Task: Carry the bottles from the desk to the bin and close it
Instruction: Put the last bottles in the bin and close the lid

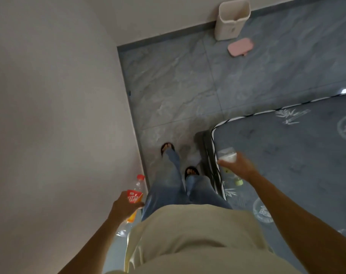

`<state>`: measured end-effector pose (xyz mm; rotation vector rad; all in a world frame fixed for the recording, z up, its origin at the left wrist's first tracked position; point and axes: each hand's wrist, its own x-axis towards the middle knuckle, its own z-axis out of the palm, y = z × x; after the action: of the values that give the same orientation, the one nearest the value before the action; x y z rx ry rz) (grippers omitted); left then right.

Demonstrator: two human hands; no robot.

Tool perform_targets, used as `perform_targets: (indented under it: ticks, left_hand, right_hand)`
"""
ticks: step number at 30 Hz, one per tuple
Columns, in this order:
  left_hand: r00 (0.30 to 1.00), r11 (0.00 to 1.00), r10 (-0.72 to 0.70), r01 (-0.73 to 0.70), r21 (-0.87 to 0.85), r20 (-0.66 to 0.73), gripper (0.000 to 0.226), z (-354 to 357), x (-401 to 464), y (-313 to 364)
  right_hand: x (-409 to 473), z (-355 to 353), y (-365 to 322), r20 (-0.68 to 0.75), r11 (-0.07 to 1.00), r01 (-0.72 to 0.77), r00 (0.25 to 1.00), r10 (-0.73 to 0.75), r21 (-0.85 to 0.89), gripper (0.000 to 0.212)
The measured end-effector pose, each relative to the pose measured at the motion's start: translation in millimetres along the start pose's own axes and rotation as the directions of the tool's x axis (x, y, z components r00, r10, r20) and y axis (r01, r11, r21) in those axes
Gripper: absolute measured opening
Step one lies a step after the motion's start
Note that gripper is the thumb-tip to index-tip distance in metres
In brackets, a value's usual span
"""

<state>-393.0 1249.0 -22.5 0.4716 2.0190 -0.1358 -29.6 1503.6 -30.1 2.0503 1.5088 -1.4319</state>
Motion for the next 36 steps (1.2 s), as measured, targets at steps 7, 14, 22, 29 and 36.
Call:
perform_targets:
  ticks: [7,14,22,29,36]
  left_hand:
    - [0.999,0.997,0.011,-0.014,0.077,0.049,0.069,-81,71,72]
    - [0.99,0.987,0.138,-0.141,0.082,0.037,0.065,-173,118,215]
    - [0.912,0.907,0.385,-0.402,0.125,0.14,0.041,-218,161,424]
    - [0.907,0.878,0.382,-0.416,0.237,0.18,0.068,-227,187,556]
    - [0.961,0.915,0.251,-0.275,0.295,0.118,0.064,-245,205,608]
  right_hand:
    - [66,-28,-91,0.013,0.999,-0.039,0.999,0.039,0.016,0.088]
    - [69,-48,-116,-0.052,0.985,-0.159,0.985,0.163,0.075,0.049]
    - [80,-84,-106,0.063,0.936,-0.315,0.949,0.309,0.16,0.039]
    - [146,-161,-126,0.049,0.881,-0.401,0.914,0.403,0.249,0.032]
    - [260,-271,-184,0.002,0.885,-0.3,0.947,0.321,0.356,0.074]
